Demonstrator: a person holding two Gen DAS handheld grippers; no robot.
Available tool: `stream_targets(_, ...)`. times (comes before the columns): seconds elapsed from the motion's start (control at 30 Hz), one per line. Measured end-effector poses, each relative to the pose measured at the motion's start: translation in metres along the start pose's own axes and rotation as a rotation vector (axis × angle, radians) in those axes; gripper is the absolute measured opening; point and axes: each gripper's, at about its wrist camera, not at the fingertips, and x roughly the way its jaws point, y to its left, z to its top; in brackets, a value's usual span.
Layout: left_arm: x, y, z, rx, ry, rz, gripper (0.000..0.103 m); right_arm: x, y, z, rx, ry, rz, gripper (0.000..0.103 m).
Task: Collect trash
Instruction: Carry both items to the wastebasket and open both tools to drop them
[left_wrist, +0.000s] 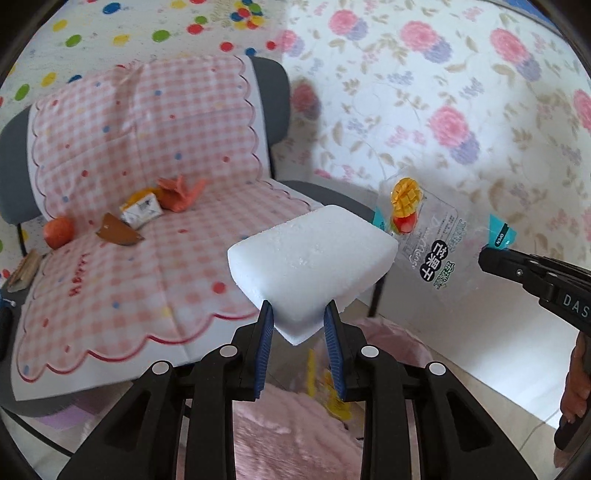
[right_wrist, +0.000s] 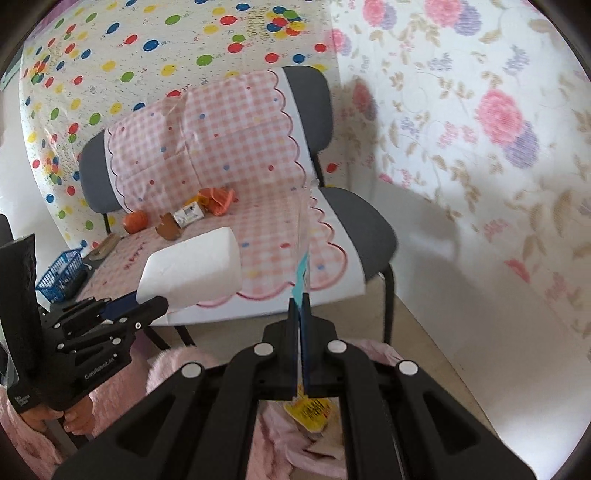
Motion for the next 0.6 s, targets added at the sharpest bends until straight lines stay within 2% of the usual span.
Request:
stream_targets(0.3, 0.023, -0.028, -0.020, 0.042, 0.085, -0.071, 0.029, -0.009, -0.026, -0.043, 0.079, 0.069, -0.070, 0.001)
stream_targets(0.5, 0.050, -0.045, -0.024, 0.077, 0.156, -0.107, 0.029, 0.005, -0.040, -0.059, 0.117, 0.136, -0.101, 0.001)
stream_targets(0.6, 0.059, -0.049, -0.022, 0.089, 0.168, -0.116, 0.030, 0.014, -0.047, -0.062, 0.133, 0.162, -0.105, 0.001)
